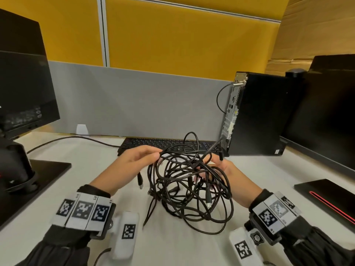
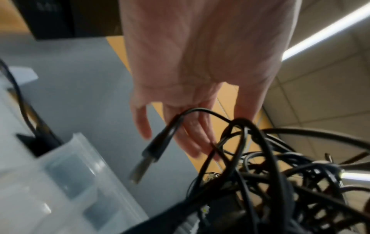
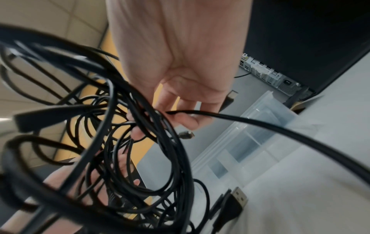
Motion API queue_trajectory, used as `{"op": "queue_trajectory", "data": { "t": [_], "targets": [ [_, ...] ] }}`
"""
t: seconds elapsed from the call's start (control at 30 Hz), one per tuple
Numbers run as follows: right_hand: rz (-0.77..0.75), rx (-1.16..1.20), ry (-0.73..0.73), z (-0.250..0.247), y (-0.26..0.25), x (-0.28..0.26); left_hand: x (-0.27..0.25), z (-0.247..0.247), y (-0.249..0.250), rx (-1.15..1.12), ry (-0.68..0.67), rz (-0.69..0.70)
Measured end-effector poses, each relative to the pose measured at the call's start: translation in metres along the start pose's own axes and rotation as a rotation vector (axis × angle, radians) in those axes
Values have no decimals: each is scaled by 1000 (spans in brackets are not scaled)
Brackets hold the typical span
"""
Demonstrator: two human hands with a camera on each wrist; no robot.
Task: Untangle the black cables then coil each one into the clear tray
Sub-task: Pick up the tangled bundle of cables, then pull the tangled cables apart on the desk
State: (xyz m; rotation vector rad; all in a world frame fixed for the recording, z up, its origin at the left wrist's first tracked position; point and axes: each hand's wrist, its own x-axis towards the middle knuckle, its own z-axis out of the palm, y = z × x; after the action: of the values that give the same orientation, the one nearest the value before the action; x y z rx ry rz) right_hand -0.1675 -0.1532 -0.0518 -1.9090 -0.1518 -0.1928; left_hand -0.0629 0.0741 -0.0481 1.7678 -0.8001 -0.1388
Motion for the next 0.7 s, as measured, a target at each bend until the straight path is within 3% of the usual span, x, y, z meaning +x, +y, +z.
{"op": "queue_trajectory", "data": {
  "t": [0.2,0.3,0.4,0.47,0.57,0.63,0.7],
  "targets": [
    [1,18,65,-8,6,0,0,9,5,-368,-58,-74],
    [76,-16,69,-18,14,5,-2,11,8,-402,-105,-125],
    [114,-354,-82,-39,11,3,-1,12,8,-481,-27,-161],
    [47,-587,-55,-56,-4,-6,0,13,10,-534,47,-166],
    [-187,-617,132,-67,-42,-18,1,19,15,-563,109,-153],
    [-244,-614,15,-58,-63,-14,1,24,18,-562,125,-147],
    [-176,-725,-214,-37,-74,-6,0,27,20,-578,139,-147]
  ]
}}
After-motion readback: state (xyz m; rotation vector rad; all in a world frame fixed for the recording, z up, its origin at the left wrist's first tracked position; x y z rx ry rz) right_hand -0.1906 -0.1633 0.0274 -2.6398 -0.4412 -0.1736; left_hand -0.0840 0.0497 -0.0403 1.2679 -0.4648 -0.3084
